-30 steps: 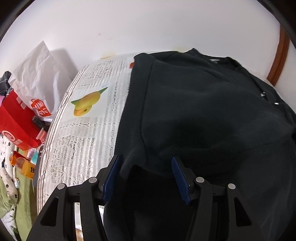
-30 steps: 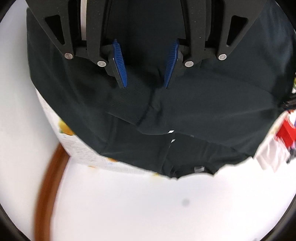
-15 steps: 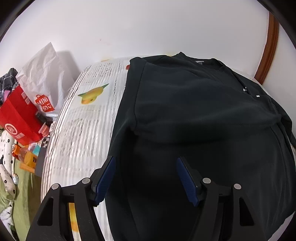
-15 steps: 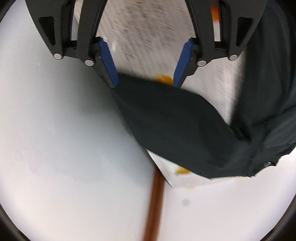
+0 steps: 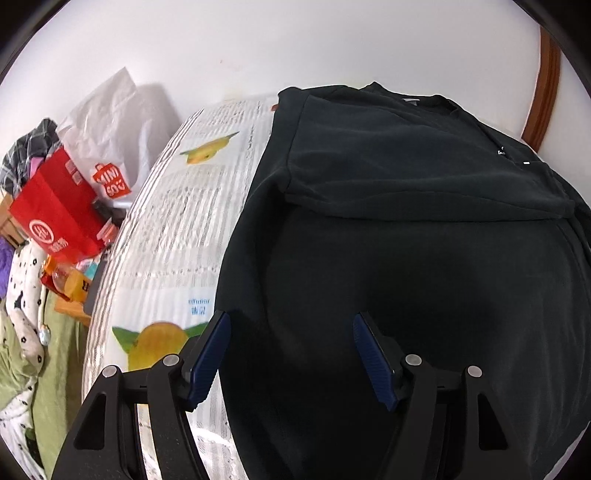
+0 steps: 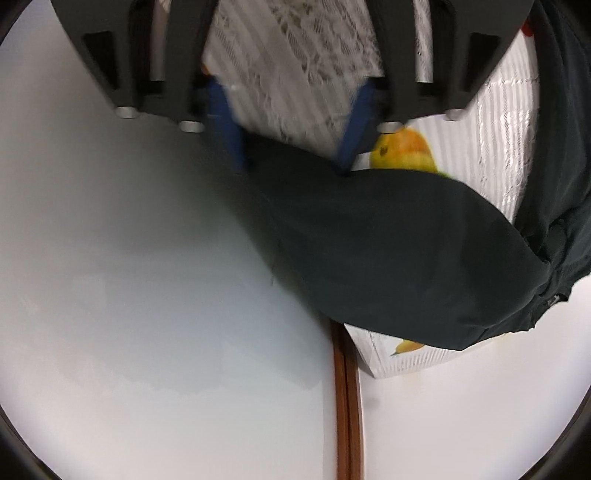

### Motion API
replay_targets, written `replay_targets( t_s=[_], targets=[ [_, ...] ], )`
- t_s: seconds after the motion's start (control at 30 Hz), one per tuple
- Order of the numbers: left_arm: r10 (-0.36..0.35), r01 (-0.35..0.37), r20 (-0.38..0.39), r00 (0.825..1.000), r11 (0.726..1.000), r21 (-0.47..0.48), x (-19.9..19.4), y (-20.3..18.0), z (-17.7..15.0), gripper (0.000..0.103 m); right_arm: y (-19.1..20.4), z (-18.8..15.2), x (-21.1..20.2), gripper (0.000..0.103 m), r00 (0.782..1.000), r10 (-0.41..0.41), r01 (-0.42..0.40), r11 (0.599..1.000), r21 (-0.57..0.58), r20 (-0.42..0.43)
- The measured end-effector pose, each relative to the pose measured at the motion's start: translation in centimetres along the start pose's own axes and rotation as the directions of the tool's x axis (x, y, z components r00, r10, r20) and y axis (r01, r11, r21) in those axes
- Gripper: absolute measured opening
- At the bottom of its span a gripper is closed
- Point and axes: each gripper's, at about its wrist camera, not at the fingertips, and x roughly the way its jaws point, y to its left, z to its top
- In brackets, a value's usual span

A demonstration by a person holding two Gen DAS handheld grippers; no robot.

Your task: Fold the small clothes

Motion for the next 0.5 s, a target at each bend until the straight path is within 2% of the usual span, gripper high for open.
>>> replay_targets(
  t_s=[0.03, 0.07, 0.17, 0.3, 0.4, 0.5],
  targets=[
    [0.004, -0.004, -0.006, 1.000, 1.000, -0.007, 0.1, 0.1, -0.2, 0.067, 0.4, 0.0, -0.2, 0.014, 1.000, -0.024, 0.024, 0.999, -0.021, 0.013],
    [0.007, -0.007, -0.009, 1.000, 1.000, -0.015, 0.1, 0.2, -0.3, 0.067, 0.7, 0.2, -0.5, 0.011, 0.998, -0.056, 0.058, 0.997, -0.042, 0.032],
    [0.023, -0.024, -0.015, 1.000, 0.999, -0.028, 0.1, 0.6, -0.8, 0.067, 0.9, 0.5, -2.2, 0.009, 0.993, -0.080, 0.084, 0.996, -0.040, 0.084],
    [0.051, -0.051, -0.006, 0.999, 0.998, -0.044, 0.2, 1.5, -1.2, 0.067, 1.9, 2.5, -7.2, 0.009, 0.976, -0.076, 0.084, 0.996, -0.028, 0.204],
    [0.020, -0.019, 0.005, 1.000, 0.997, -0.081, 0.5, 2.4, -1.4, 0.067, 4.4, 4.9, -11.3, 0.009, 0.952, -0.045, 0.063, 0.997, -0.050, 0.302],
    [-0.011, 0.012, 0.020, 1.000, 0.997, -0.082, 0.6, 3.0, -1.7, 0.067, 7.8, 7.1, -14.9, 0.009, 0.930, 0.029, 0.001, 0.997, -0.082, 0.367]
  ],
)
